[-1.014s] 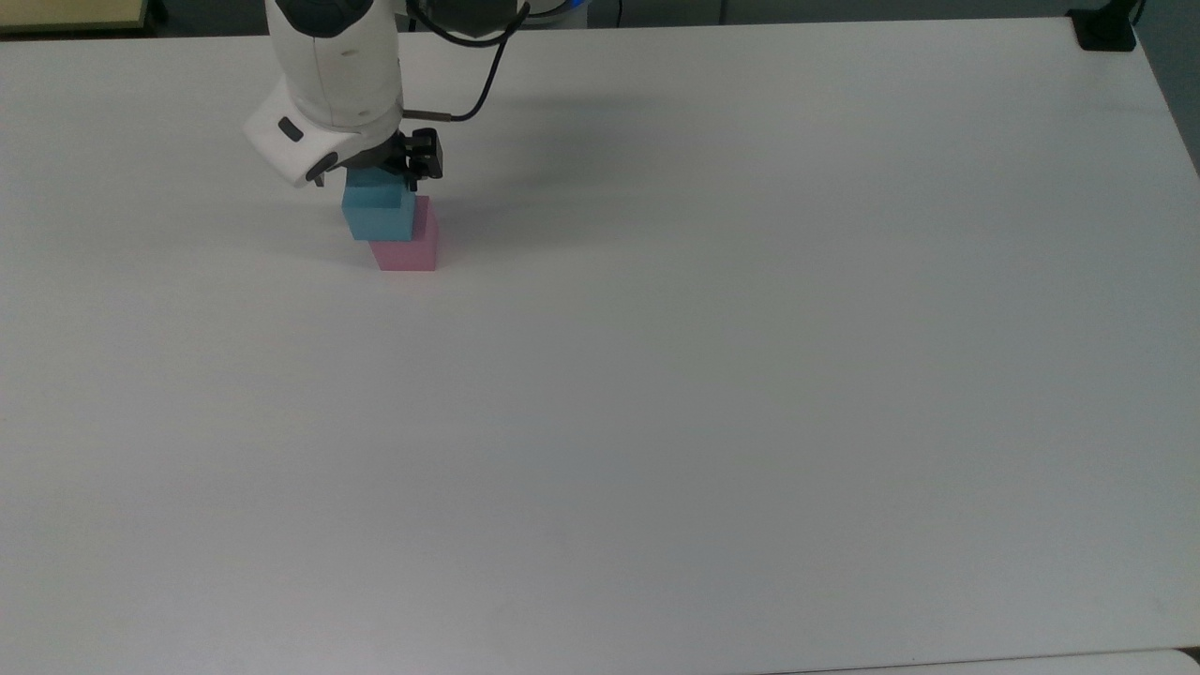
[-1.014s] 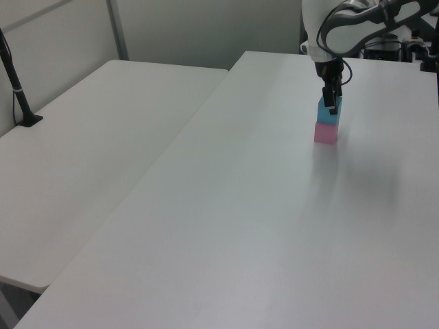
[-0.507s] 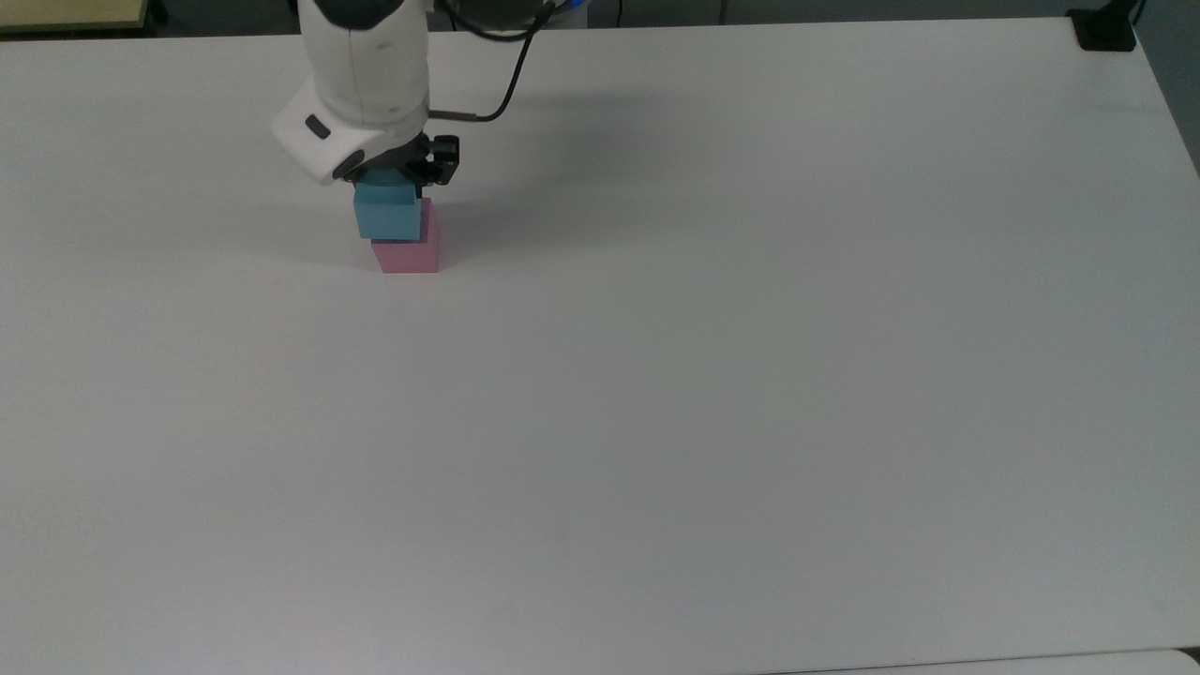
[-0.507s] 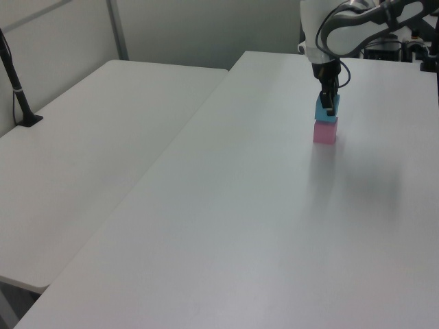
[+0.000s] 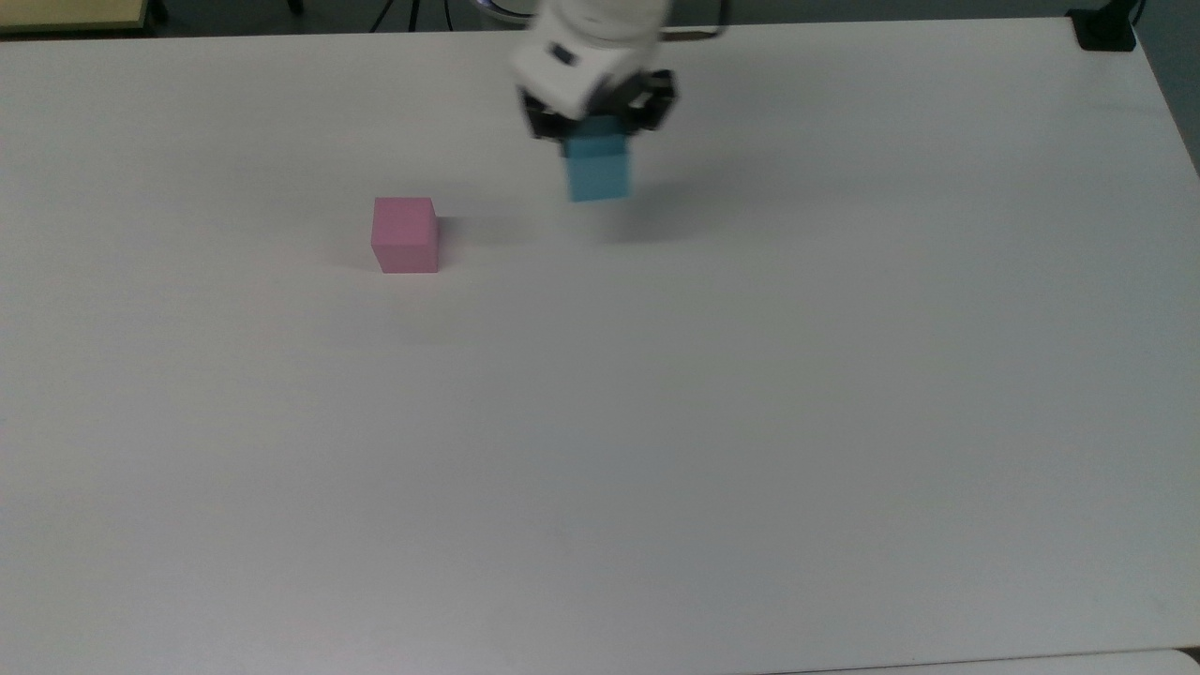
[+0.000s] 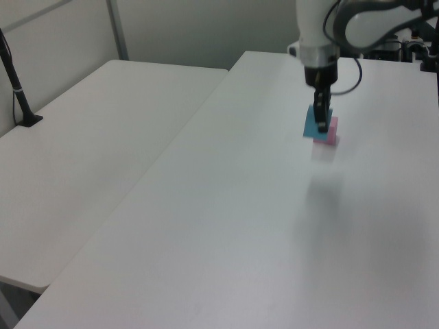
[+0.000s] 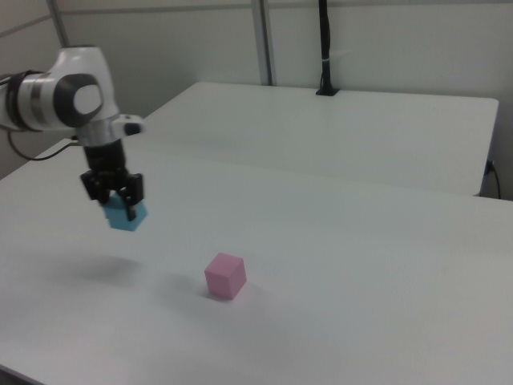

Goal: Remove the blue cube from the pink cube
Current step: 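Lift the light-blue cube off the pink cube and carry it aside, then set the light-blue cube on the table, open and raise the gripper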

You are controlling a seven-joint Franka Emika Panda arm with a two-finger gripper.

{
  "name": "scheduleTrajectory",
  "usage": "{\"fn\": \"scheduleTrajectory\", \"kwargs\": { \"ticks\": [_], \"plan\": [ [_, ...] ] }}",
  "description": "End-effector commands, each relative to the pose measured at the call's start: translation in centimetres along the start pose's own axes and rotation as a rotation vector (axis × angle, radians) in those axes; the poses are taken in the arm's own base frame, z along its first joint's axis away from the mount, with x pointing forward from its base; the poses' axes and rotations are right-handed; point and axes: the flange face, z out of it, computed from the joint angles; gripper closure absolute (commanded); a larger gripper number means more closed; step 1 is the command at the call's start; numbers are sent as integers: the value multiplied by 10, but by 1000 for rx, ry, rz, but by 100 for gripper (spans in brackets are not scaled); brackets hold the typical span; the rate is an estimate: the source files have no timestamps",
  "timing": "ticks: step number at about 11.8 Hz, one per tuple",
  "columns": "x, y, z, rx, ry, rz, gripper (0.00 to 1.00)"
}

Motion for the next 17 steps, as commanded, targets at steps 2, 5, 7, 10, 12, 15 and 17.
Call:
{"fn": "scheduleTrajectory", "kwargs": {
  "ticks": [2, 5, 7, 10, 12, 15, 17],
  "plan": [
    [10, -82, 65, 1, -75, -82, 86],
    [20, -102, 108, -7, -105, -108, 78],
    [22, -112, 120, -11, -104, -101, 43],
    [16, -108, 107, -17, -131, -93, 0],
    [5, -92, 47, -8, -99, -71, 0],
    [-4, 5, -72, 30, 22, 71, 0],
    [-13, 70, -100, 40, 39, 99, 0]
  ]
}}
